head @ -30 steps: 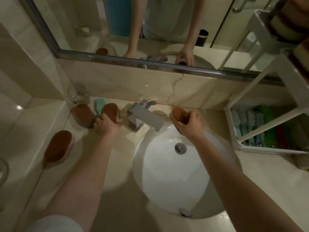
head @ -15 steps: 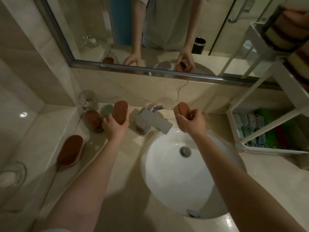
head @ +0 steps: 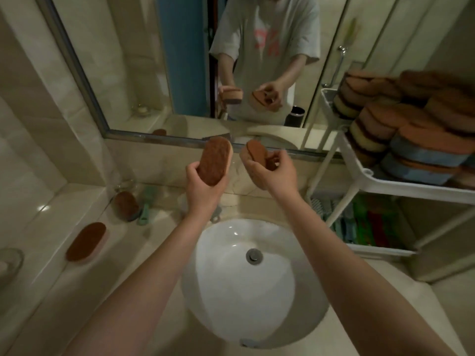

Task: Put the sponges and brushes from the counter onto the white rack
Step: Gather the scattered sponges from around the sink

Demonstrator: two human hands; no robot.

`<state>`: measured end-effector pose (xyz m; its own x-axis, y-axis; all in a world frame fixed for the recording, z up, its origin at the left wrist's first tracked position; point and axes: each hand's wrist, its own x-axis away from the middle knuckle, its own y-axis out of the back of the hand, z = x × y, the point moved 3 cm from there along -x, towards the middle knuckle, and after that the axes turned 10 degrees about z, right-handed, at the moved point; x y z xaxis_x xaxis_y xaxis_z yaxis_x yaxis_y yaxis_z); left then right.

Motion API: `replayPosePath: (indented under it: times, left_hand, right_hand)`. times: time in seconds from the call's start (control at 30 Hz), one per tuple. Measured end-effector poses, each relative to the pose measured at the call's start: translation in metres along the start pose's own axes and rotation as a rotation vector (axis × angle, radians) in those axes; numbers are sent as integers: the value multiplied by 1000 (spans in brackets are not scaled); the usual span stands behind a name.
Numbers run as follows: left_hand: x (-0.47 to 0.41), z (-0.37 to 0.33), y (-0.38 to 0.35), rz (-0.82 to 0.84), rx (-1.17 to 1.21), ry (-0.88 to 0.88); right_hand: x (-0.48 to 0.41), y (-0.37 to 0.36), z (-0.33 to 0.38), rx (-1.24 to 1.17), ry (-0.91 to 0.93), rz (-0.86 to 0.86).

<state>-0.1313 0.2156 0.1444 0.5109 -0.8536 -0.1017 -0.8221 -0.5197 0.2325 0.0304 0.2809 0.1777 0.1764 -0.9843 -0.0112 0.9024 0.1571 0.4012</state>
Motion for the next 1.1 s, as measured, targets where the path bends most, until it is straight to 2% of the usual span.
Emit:
replayPosePath:
  times: [0.23,0.43,0.53,0.67,0.9,1.1]
  left_hand:
    - [26,-83,-72,96,103,-143]
    - [31,-141,-121,193,132,-278]
    - [31,-167,-140,266,135,-279]
    - [26,-199,-165,316,106,-270]
    - [11,-214,-193,314,54,-243]
    - [4,-214,-210,306,17,-215]
  right_hand:
    - [18,98,26,5,110,-151]
    - [27,174,37,-24,162,-198]
    - [29,199,42,-47,167,-195]
    - [23,244,45,9,179,-293]
    - [-15,315,38,301,30,-418]
    - [-42,320,41,593,5,-366]
